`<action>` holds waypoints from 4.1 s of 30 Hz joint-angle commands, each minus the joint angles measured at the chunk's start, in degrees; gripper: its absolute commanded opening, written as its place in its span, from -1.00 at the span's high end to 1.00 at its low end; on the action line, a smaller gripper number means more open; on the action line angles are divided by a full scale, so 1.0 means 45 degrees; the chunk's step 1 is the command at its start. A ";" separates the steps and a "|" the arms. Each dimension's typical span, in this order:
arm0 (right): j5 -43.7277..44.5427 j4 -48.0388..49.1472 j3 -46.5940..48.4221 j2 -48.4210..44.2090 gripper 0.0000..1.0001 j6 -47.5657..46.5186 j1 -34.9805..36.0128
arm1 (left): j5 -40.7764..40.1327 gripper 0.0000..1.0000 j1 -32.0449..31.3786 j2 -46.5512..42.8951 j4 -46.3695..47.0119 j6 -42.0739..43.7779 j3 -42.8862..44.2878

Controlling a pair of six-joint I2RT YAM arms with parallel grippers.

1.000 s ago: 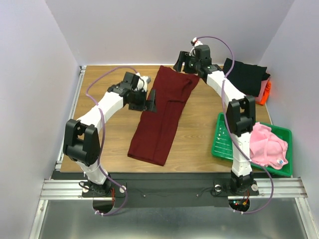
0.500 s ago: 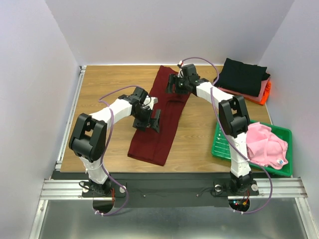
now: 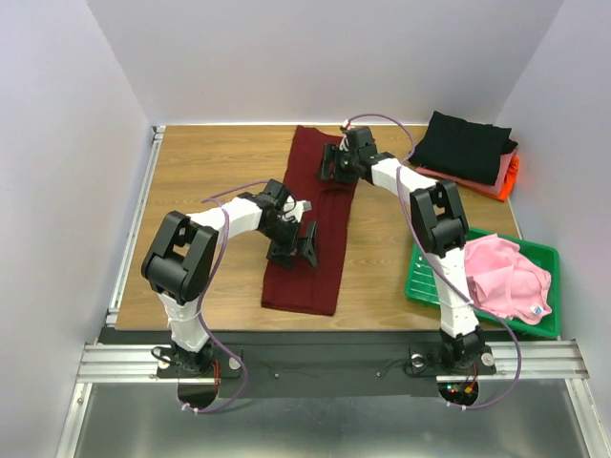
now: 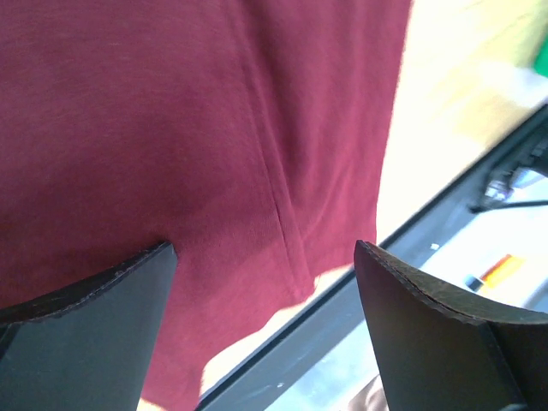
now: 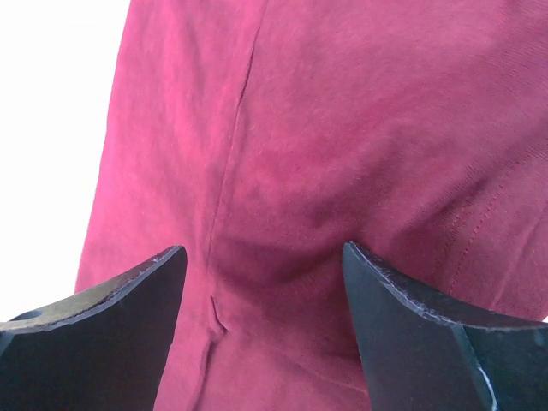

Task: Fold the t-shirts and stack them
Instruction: Fold the tshirt

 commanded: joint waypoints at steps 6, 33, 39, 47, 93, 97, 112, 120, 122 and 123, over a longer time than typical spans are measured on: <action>0.0228 -0.0549 0.2321 0.2596 -0.59 0.0083 -0.0010 | 0.1080 -0.96 -0.0550 0.1476 0.0678 -0.0676 0.1219; -0.0300 -0.1811 -0.1594 -0.5894 -0.66 -0.0523 0.0107 | -0.7203 -0.97 -0.0550 -0.4771 0.0134 -0.1221 0.1165; -0.0202 -0.5776 -0.5517 -0.8766 -0.63 -0.0016 0.0322 | -0.6403 -0.97 -0.0569 -0.5768 -0.0959 -0.1926 -0.0555; -0.1119 -0.8186 -0.8512 -1.0527 -0.53 0.0453 0.0439 | -0.5797 -0.94 -0.0608 -0.5497 -0.2388 -0.1966 -0.0850; -0.1667 -0.5354 -1.1795 -0.8691 0.42 0.2778 0.3154 | -0.3277 -0.67 -0.0744 -0.3798 -0.1393 -0.3333 -0.3095; -0.1609 -0.5354 -1.1835 -0.8711 0.44 0.2798 0.3232 | -0.3453 -0.66 -0.1057 -0.3621 -0.1276 -0.3664 -0.3213; -0.1648 -0.5159 -1.2010 -0.8789 0.44 0.2817 0.3271 | -0.4233 -0.38 -0.1897 -0.2997 -0.0845 -0.4329 -0.3702; -0.1648 -0.5022 -1.2011 -0.8770 0.44 0.2857 0.3271 | -0.4761 -0.25 -0.1917 -0.2430 -0.0943 -0.4095 -0.3272; -0.1648 -0.5003 -1.2010 -0.8731 0.44 0.2876 0.3290 | -0.4975 -0.21 -0.1917 -0.2352 -0.0982 -0.4036 -0.3116; -0.1667 -0.4983 -1.2010 -0.8711 0.44 0.2857 0.3271 | -0.5015 -0.15 -0.1917 -0.2274 -0.1040 -0.4017 -0.3057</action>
